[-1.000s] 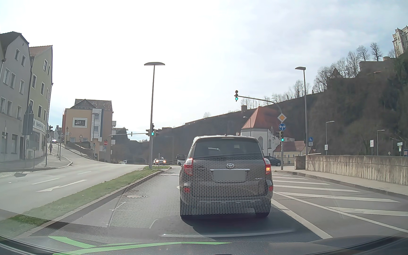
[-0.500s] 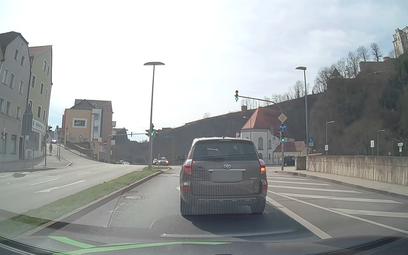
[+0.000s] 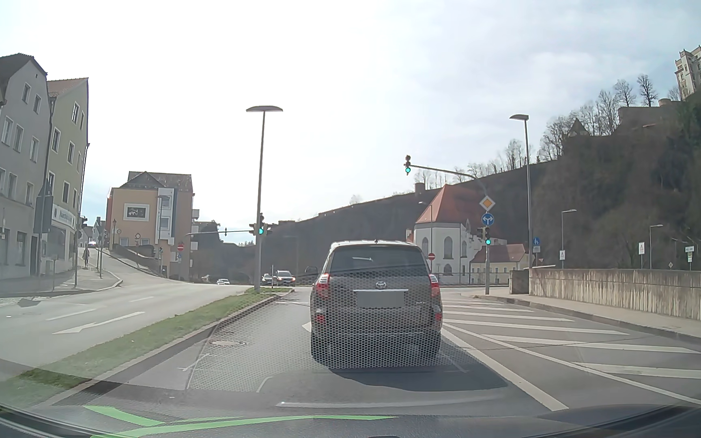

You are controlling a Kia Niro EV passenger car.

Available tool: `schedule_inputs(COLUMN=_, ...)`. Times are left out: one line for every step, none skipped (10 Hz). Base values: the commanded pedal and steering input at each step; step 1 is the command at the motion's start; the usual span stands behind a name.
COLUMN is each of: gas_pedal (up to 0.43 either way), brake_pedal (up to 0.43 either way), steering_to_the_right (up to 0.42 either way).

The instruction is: Follow the waypoints while adhering to traffic rules and regulations

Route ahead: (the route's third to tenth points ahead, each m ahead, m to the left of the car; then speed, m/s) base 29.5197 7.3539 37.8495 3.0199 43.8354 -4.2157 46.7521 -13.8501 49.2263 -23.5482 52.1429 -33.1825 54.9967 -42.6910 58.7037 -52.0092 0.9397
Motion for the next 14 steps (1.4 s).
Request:
schedule_inputs(gas_pedal=0.339, brake_pedal=0.0, steering_to_the_right=-0.014)
schedule_inputs(gas_pedal=0.35, brake_pedal=0.0, steering_to_the_right=-0.017)
schedule_inputs(gas_pedal=0.37, brake_pedal=0.0, steering_to_the_right=-0.021)
schedule_inputs(gas_pedal=0.378, brake_pedal=0.0, steering_to_the_right=-0.024)
schedule_inputs(gas_pedal=0.39, brake_pedal=0.0, steering_to_the_right=-0.025)
schedule_inputs(gas_pedal=0.398, brake_pedal=0.0, steering_to_the_right=-0.025)
schedule_inputs(gas_pedal=0.398, brake_pedal=0.0, steering_to_the_right=-0.026)
schedule_inputs(gas_pedal=0.409, brake_pedal=0.0, steering_to_the_right=-0.028)
schedule_inputs(gas_pedal=0.409, brake_pedal=0.0, steering_to_the_right=-0.028)
schedule_inputs(gas_pedal=0.421, brake_pedal=0.0, steering_to_the_right=-0.028)
schedule_inputs(gas_pedal=0.421, brake_pedal=0.0, steering_to_the_right=-0.028)
schedule_inputs(gas_pedal=0.429, brake_pedal=0.0, steering_to_the_right=-0.026)
schedule_inputs(gas_pedal=0.429, brake_pedal=0.0, steering_to_the_right=-0.023)
schedule_inputs(gas_pedal=0.429, brake_pedal=0.0, steering_to_the_right=-0.015)
